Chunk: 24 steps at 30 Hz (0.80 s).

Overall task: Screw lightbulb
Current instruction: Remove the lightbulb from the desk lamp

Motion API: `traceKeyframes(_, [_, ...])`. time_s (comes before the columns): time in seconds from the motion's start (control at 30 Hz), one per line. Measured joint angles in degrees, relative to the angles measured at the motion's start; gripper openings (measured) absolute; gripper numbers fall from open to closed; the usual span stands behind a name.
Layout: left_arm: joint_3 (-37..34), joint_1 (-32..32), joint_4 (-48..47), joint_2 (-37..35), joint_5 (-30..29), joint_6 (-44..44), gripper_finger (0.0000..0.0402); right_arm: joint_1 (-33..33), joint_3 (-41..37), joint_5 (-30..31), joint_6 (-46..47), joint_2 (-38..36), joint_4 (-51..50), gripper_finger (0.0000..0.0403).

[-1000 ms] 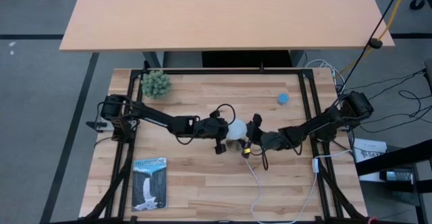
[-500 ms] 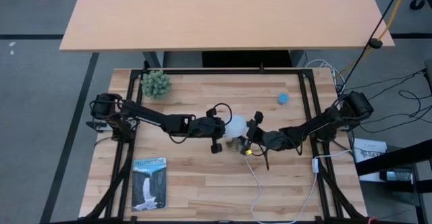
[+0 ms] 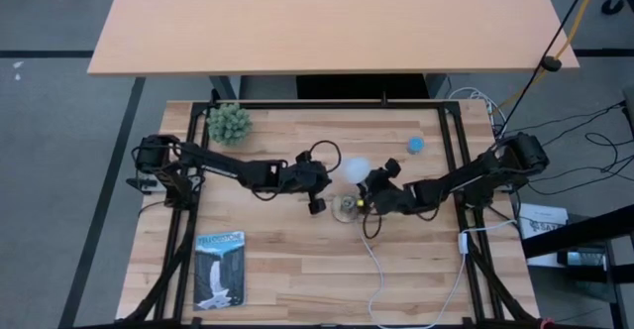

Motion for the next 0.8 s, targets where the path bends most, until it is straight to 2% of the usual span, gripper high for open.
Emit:
traceKeyframes(0.13, [-2.5, 0.0, 0.0, 0.0, 0.0, -2.4, 0.0000, -2.7, 0.0, -7.9, 8.6, -4.5, -9.4, 0.0182])
traceKeyframes(0.3, [-6.5, 0.0, 5.6, 0.0, 0.0, -5.3, 0.0000, -6.8, 0.0, -18.9, 15.8, -11.1, -18.6, 0.0182])
traceKeyframes(0.47, [-7.9, -0.2, 8.5, 0.0, 0.4, -6.5, 0.0000, -11.3, 0.0, -29.5, 18.1, -12.0, -27.6, 0.0182])
traceKeyframes(0.63, [-7.9, -1.2, 9.1, 0.0, 0.4, -6.5, 0.0000, -13.4, 0.0, -32.4, 18.3, -11.3, -29.2, 0.0182])
traceKeyframes(0.8, [-7.9, -2.3, 9.1, 0.0, 0.4, -6.3, 0.0000, -13.4, 0.0, -32.7, 18.1, -11.4, -28.5, 0.0182])
